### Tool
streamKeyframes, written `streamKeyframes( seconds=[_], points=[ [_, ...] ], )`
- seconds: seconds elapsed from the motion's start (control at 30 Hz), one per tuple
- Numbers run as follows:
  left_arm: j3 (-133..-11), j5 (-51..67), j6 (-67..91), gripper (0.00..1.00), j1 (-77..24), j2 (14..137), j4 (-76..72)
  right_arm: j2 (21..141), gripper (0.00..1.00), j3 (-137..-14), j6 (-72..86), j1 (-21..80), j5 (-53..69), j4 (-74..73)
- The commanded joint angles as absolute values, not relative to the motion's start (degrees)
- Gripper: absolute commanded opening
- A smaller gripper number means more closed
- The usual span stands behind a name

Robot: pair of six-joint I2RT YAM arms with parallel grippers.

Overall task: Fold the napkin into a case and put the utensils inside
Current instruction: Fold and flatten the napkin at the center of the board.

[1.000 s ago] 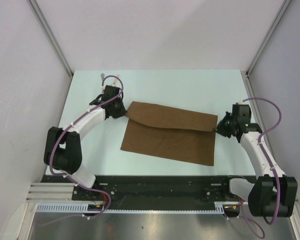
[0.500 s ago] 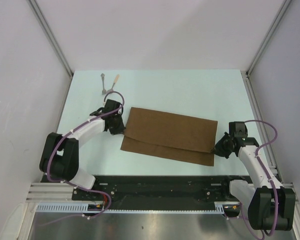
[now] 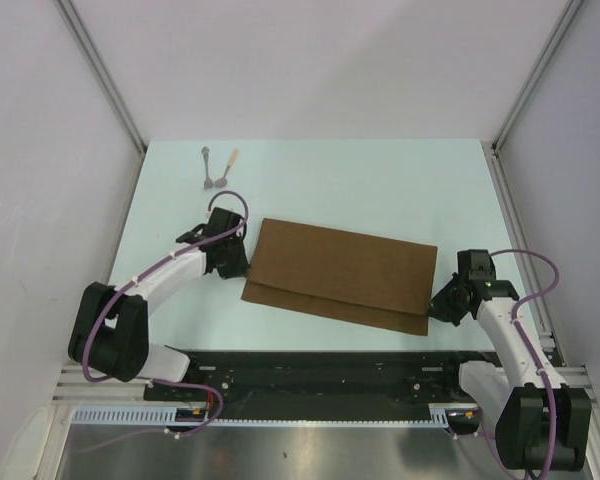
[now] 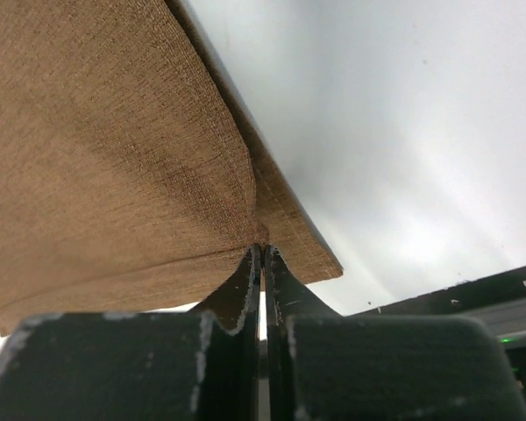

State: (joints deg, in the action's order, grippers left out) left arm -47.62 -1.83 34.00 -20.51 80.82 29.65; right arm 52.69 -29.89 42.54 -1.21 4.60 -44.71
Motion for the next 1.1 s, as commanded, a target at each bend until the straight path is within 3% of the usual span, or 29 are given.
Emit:
streamKeyframes(
  seconds=[0.0, 0.37, 0.57, 1.07],
  points=[
    [-47.20, -3.78, 33.13, 0.00, -20.74, 77.61, 31.11, 53.26, 0.00, -29.97, 43.85, -0.79, 2.29, -47.19],
    [-45.62, -3.43, 32.08, 0.00, -20.83, 78.66, 31.82, 63.62, 0.00, -31.90, 45.70, 7.91, 1.50, -50.09],
    [-45.44, -3.43, 32.34, 0.00, -21.62, 78.23, 32.08, 63.55, 0.00, -35.15, 44.66, 6.16, -2.37, -53.70],
    [-45.09, -4.31, 31.47, 0.00, -21.97, 75.94, 35.51, 69.07, 0.00, -37.09, 40.43, 6.50, 1.13, -55.99]
  ],
)
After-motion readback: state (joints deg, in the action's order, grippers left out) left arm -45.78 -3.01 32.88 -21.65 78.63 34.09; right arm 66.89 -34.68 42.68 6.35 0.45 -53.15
